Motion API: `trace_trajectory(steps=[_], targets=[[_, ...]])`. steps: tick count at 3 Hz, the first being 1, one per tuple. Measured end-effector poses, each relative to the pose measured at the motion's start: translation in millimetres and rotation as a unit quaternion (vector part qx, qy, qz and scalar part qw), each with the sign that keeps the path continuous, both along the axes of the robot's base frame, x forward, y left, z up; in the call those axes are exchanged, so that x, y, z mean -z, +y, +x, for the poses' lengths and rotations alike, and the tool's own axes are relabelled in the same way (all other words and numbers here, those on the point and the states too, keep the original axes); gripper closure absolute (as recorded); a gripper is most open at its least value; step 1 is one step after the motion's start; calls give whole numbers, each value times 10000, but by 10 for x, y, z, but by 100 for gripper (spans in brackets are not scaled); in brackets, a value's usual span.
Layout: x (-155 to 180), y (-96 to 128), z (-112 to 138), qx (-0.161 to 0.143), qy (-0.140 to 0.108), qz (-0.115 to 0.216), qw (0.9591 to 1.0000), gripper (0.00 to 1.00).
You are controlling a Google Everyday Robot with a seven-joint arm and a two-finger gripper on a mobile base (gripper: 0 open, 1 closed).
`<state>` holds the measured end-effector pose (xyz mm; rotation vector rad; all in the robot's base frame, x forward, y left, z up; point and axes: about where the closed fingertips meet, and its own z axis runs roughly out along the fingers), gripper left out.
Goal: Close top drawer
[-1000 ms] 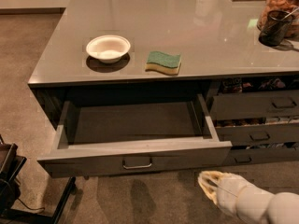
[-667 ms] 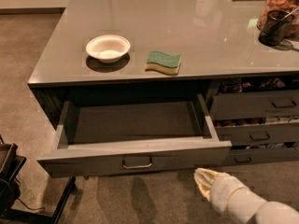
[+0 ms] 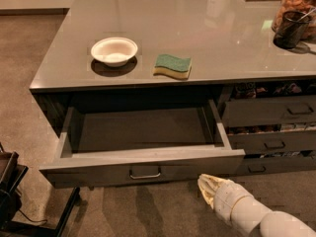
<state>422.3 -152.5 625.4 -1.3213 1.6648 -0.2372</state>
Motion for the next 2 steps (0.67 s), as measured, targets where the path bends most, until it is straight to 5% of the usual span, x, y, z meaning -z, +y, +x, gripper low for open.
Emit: trace_trajectory(steps=[2], targets=[[60,218,178,-256,-597,-312,9974,100]])
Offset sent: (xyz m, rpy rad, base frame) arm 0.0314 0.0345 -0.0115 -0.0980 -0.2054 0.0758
